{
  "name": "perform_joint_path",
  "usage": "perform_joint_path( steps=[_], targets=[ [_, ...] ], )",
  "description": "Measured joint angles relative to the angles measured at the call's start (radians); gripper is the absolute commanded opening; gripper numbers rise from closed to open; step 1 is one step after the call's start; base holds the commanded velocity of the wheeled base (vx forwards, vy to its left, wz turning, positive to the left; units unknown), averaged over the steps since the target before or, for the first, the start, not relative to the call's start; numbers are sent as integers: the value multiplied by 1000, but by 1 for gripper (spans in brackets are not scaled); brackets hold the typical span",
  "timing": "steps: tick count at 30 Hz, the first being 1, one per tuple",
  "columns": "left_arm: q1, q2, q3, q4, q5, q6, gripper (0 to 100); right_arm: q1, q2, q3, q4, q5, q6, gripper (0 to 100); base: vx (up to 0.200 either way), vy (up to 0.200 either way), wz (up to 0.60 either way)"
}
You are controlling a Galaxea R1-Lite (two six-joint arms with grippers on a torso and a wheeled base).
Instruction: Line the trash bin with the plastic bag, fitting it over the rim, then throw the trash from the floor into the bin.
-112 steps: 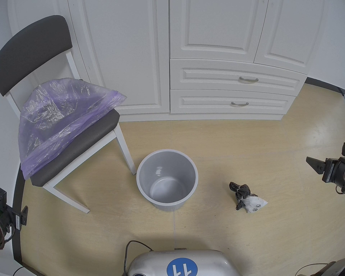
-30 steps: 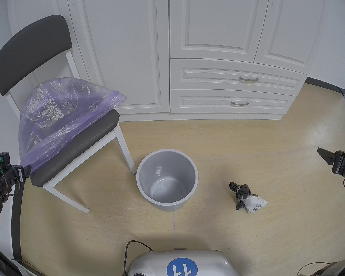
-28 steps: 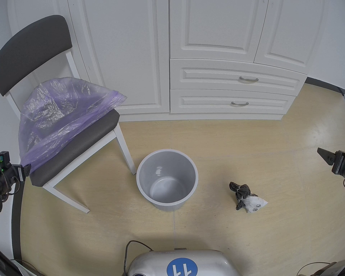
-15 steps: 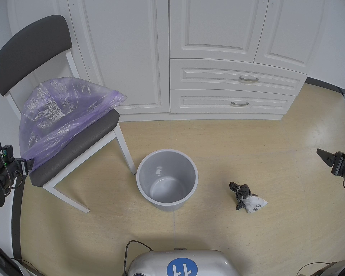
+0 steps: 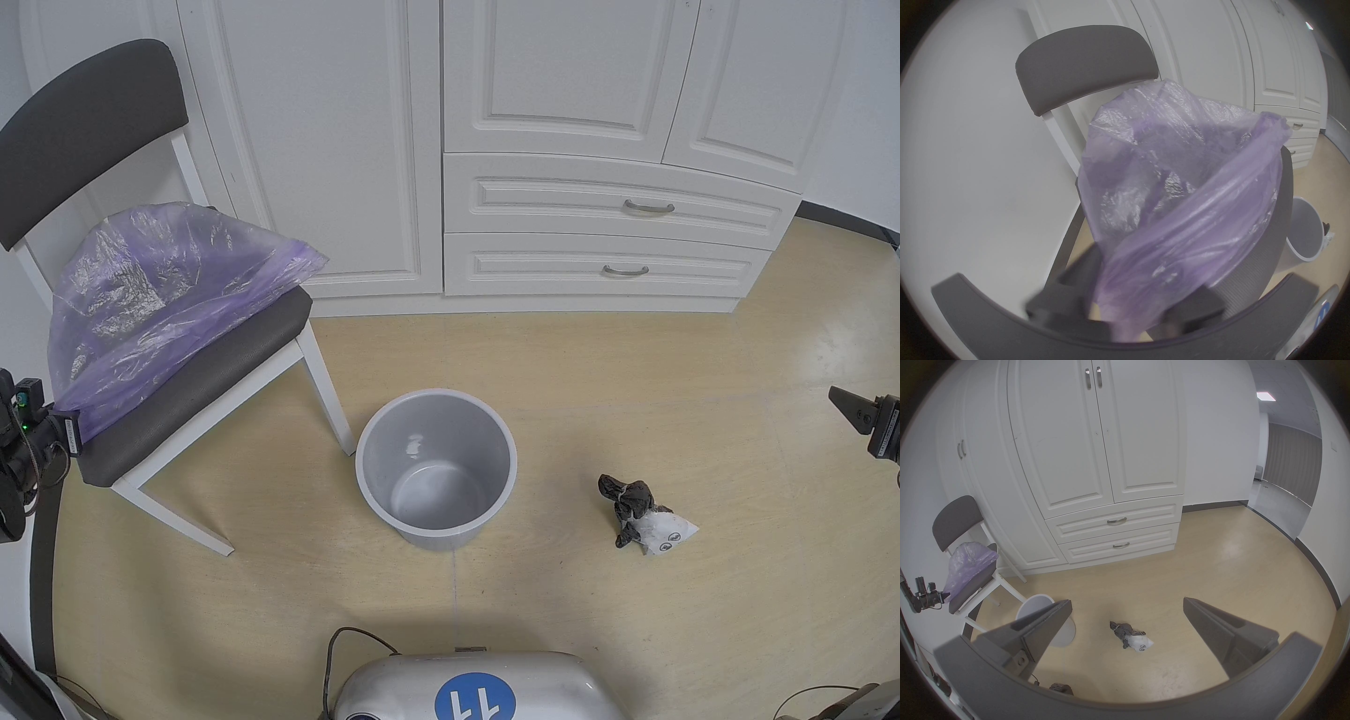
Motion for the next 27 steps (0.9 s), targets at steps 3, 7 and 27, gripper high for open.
perform_joint_path(
  steps=[3, 7, 27],
  targets=[
    [-4, -2, 13, -9, 0, 0, 0, 3, -3, 0, 0, -1, -1, 100, 0, 0, 0],
    [-11, -9, 31, -36, -1, -1, 0, 9, -6, 1, 0, -1, -1, 100, 0, 0, 0],
    [-146, -151, 177, -161, -70, -23, 0, 187, -6, 42, 6, -38, -23, 100, 0, 0, 0]
  ],
)
